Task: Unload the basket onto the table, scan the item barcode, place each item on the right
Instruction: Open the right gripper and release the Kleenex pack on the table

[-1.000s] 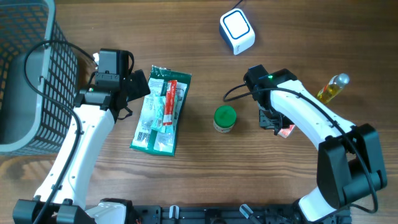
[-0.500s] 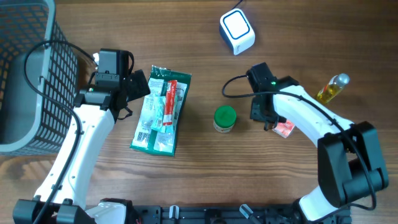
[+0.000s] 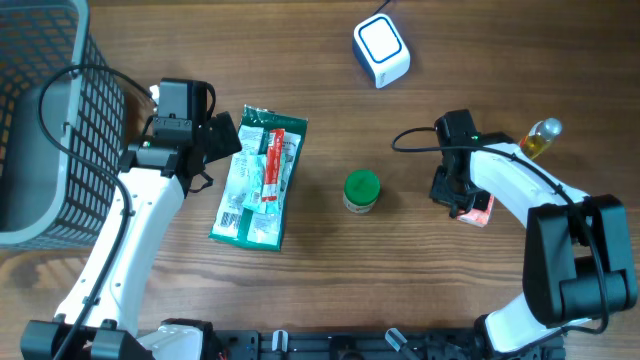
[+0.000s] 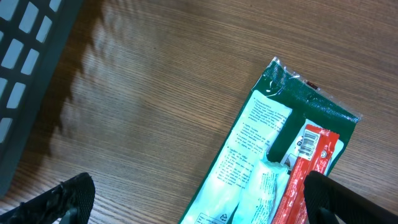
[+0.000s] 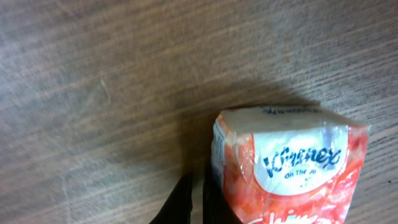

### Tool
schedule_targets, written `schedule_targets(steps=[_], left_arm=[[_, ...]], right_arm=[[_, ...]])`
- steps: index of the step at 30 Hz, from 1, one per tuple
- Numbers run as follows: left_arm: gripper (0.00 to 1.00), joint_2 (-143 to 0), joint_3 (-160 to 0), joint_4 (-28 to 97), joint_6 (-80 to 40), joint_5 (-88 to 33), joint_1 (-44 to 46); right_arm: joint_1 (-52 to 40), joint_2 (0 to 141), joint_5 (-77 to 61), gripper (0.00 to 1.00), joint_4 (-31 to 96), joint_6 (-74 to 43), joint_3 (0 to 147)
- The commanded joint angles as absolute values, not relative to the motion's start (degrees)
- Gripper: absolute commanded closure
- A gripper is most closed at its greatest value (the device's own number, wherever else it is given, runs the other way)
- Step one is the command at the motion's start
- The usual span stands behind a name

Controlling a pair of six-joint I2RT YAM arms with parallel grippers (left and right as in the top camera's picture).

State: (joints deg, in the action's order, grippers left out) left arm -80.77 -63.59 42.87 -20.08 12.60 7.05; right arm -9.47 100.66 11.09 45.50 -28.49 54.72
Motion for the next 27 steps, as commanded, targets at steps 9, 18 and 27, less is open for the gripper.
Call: schedule_targets(steps=[9,18,27], left_arm=[[0.0,-80.9,-63.96,42.74,-19.97,13.34,6.85],[0.0,-80.9,-63.96,42.74,-19.97,13.32,6.85],[0.0,-80.9,-63.96,42.74,-19.97,13.32,6.85]], right_arm=[[-9.45,85.54,-21.41,0.09,44.56,-19.7,59.68],[-9.45,85.78,-22.61,0.0,44.36,-19.7,58.96],[-9.47,85.82,-22.61,0.05,44.18,-20.05,58.81]])
